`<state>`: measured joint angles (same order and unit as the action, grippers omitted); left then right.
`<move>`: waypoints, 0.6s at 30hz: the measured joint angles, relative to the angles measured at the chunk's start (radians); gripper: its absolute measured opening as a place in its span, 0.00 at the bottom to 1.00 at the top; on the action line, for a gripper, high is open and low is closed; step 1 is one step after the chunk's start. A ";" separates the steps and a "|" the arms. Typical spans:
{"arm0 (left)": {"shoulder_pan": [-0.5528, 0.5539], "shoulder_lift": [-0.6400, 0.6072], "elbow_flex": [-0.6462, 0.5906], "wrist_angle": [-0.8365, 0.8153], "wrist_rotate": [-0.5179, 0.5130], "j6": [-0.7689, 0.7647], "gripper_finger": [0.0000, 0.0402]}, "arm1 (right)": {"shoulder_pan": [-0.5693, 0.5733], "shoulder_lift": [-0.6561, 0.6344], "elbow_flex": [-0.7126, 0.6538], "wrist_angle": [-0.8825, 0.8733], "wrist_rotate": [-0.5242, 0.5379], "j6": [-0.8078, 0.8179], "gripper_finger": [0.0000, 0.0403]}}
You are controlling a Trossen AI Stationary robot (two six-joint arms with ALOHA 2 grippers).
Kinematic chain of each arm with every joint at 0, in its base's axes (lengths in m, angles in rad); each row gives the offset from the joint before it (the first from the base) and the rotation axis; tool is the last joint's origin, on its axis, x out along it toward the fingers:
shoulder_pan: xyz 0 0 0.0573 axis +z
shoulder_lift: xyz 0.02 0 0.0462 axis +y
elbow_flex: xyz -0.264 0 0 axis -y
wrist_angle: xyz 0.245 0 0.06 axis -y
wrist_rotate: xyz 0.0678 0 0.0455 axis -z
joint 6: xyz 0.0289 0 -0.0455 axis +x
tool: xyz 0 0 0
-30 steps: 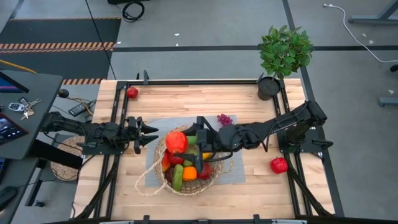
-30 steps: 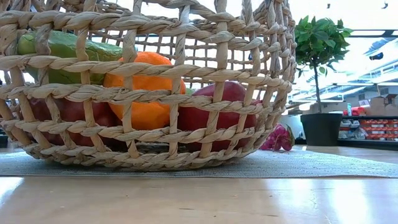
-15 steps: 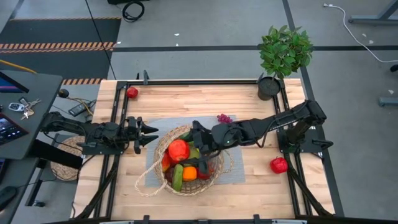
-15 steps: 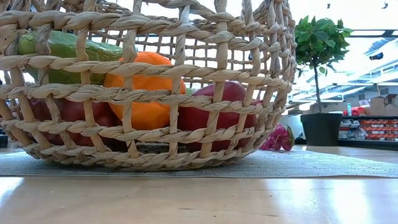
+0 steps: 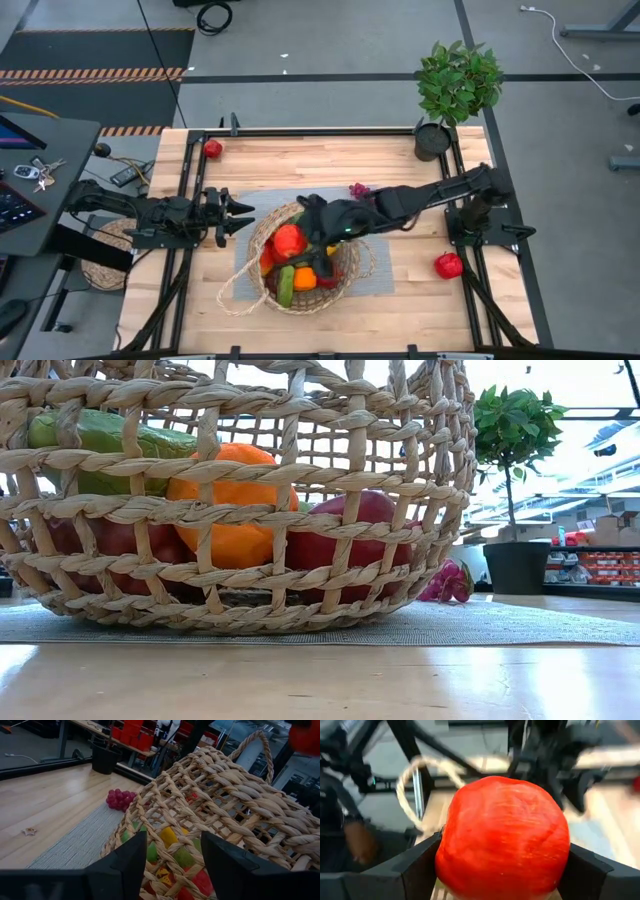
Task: Build produce basket
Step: Put the middle red apple into the brown basket
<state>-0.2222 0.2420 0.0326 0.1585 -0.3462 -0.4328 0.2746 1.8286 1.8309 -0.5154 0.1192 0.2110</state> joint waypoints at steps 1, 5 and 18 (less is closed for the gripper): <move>0.000 0.000 0.000 0.000 0.000 0.000 0.48 | -0.005 0.024 0.038 -0.048 -0.017 0.011 0.82; 0.000 0.000 0.000 0.000 0.000 0.000 0.49 | -0.016 0.111 0.152 -0.258 -0.046 0.068 0.82; 0.000 0.000 0.000 0.000 0.000 0.000 0.48 | -0.030 0.186 0.190 -0.513 -0.063 0.216 0.85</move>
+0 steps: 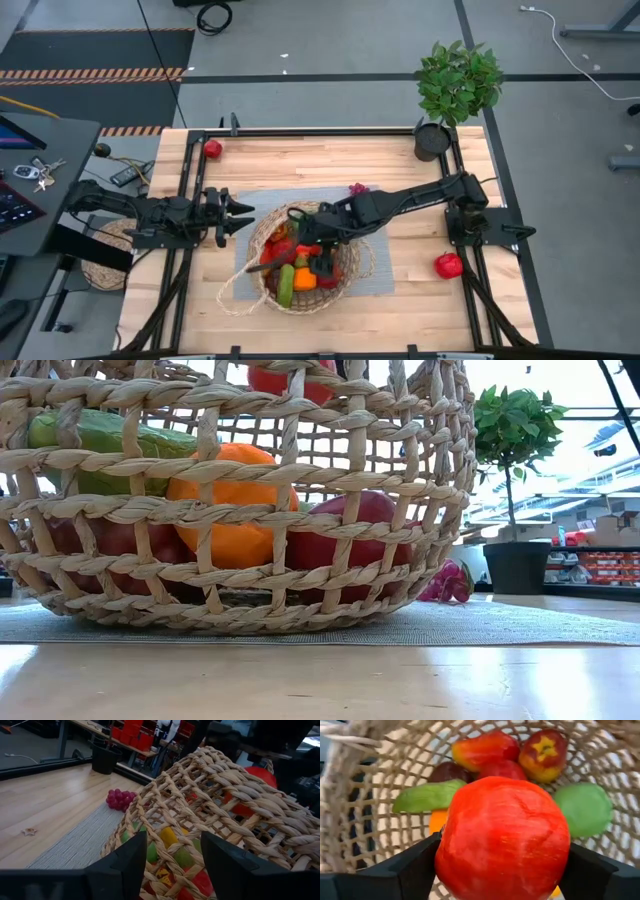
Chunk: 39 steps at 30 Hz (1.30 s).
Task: Build produce basket
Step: Put the middle red apple into the brown basket, then put the right red apple into the brown basket
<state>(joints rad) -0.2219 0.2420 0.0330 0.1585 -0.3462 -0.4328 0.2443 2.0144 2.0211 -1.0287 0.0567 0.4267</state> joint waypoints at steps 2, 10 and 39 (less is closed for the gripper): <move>0.000 0.000 0.000 0.000 0.000 0.000 0.48 | -0.005 -0.001 0.001 -0.013 0.002 0.009 0.89; 0.000 0.000 0.000 0.000 0.000 0.000 0.48 | -0.011 -0.001 0.005 -0.016 0.002 0.026 0.98; 0.000 0.000 0.000 0.000 0.000 0.000 0.48 | 0.068 -0.445 -0.084 -0.422 0.418 0.229 0.87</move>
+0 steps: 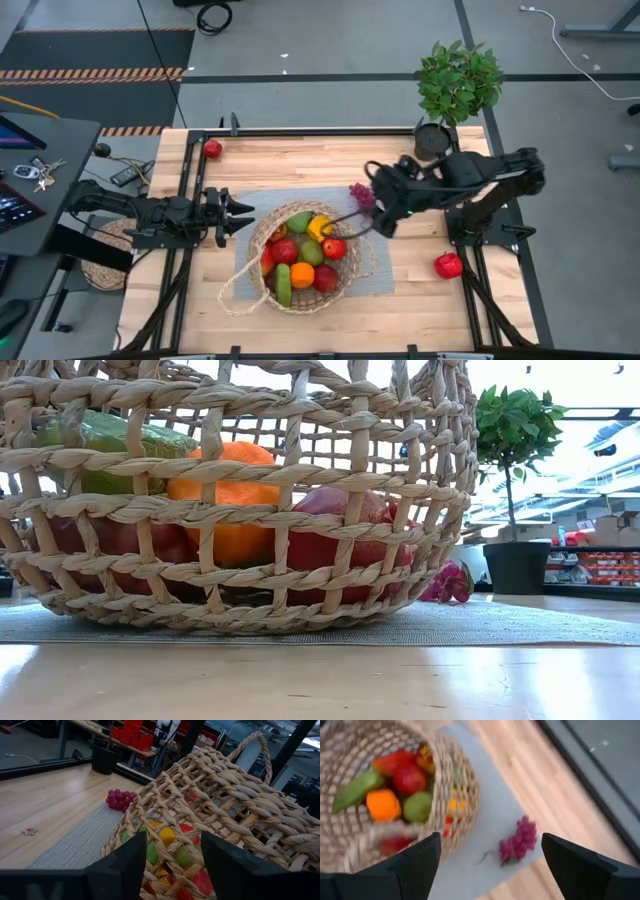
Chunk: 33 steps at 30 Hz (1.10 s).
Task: Build produce basket
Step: Put the right red apple into the brown basket
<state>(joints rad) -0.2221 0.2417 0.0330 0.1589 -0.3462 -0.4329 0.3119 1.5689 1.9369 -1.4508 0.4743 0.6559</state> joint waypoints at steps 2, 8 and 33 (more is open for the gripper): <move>0.000 0.000 0.000 0.000 0.000 0.000 0.48 | 0.013 -0.069 -0.105 0.038 -0.028 0.024 0.87; 0.000 0.000 0.000 0.000 0.000 0.000 0.49 | 0.015 -0.249 -0.377 0.139 -0.173 0.072 0.87; 0.000 0.000 0.000 0.000 0.000 0.000 0.49 | 0.042 -0.441 -0.785 0.111 -0.457 0.177 0.97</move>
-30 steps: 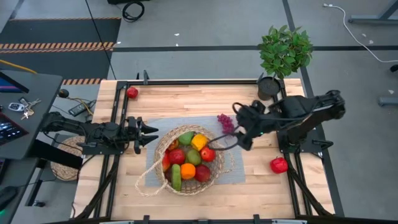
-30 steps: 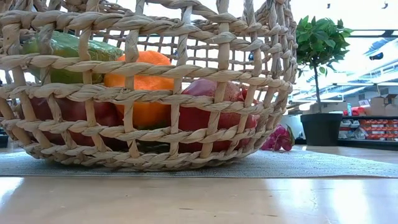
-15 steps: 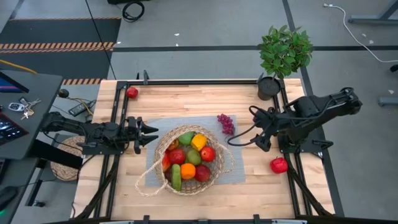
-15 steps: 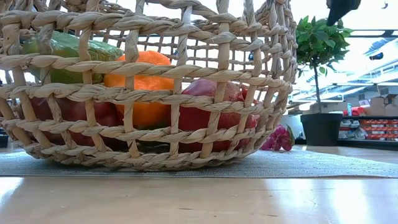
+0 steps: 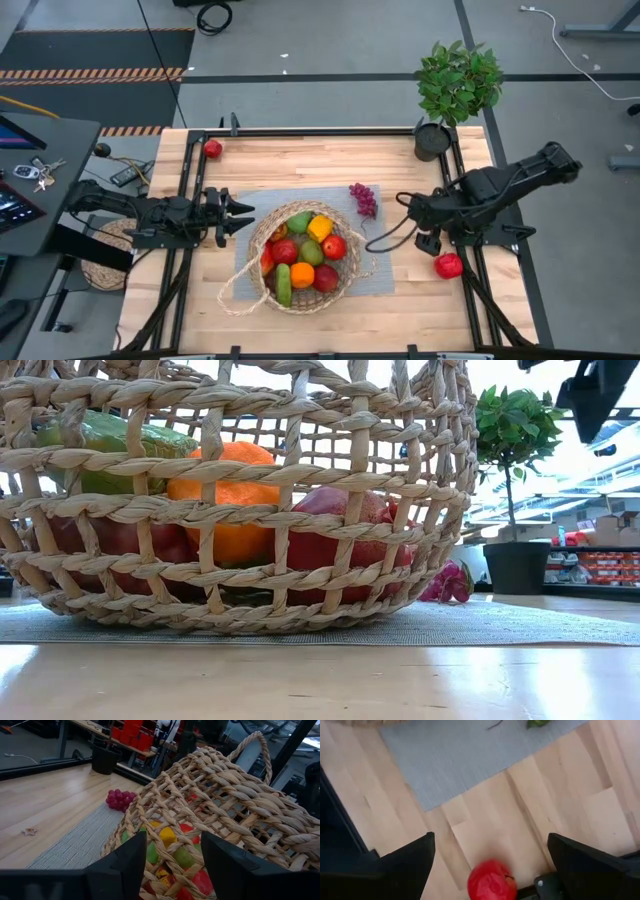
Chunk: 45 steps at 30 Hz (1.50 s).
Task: Build produce basket
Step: Put the right red apple into the brown basket
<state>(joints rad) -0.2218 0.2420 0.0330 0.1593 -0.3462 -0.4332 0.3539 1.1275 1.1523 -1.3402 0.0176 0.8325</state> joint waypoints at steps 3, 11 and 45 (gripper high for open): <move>0.000 0.000 0.000 0.000 0.000 0.000 0.49 | 0.053 0.000 -0.012 0.014 0.024 0.018 0.97; 0.000 0.000 0.000 0.000 0.000 0.000 0.48 | 0.163 0.000 -0.036 0.084 0.075 0.099 0.96; 0.000 0.000 0.000 0.000 0.000 0.000 0.49 | 0.354 0.131 -0.036 0.049 0.037 0.425 0.92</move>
<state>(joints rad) -0.2222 0.2417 0.0330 0.1593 -0.3462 -0.4332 0.7077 1.2589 1.1168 -1.2911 0.0543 1.2579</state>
